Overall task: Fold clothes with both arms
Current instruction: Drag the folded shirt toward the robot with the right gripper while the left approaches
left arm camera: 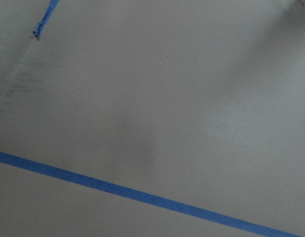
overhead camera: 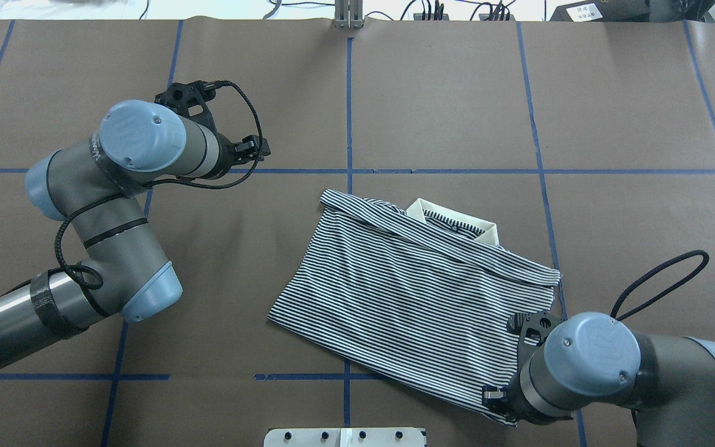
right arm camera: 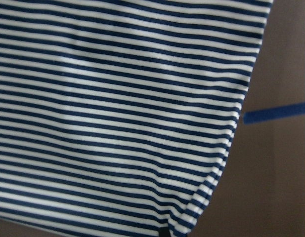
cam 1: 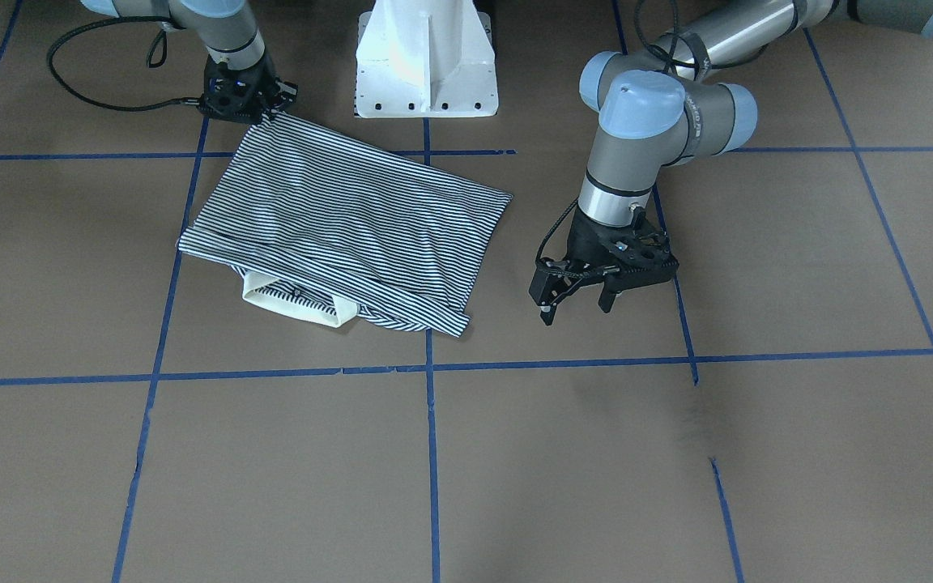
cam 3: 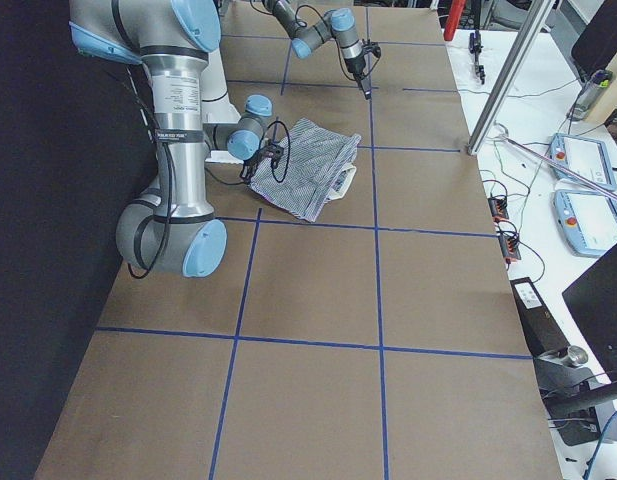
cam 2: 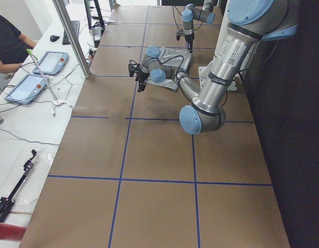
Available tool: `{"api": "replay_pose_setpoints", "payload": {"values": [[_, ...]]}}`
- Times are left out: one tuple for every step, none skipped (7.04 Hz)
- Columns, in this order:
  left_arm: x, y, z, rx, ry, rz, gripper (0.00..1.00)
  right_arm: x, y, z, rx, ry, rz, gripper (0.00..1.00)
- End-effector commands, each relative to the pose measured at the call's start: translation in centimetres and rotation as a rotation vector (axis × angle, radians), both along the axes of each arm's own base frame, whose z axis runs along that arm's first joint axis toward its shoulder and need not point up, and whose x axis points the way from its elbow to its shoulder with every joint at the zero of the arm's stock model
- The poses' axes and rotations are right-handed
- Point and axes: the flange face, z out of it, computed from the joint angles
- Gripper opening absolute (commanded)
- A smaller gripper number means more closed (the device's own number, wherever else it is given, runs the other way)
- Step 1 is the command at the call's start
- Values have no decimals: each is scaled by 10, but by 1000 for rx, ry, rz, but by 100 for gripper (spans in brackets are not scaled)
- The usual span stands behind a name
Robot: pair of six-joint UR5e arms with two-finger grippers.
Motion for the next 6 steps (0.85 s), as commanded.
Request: {"api": "replay_pose_setpoints", "payload": {"values": [[9,13,-7,3,15,21,100,1,29,-6,-8,6,16,100],[10,29,-23,8,49,61,100,5,20,-13,42,-9,65,100],[27,59,-29,-36,91,90,100,10,-11,-33,49,-59,130,100],[56,99,-33,-133,123,93,100,21,-57,-59,64,-115,216,100],[77,132,-35,-208,137,96,100,35,-88,-75,157,-161,201,100],[83,152,-42,-248,135,76,100,44,-108,-84,236,-183,184,100]]}}
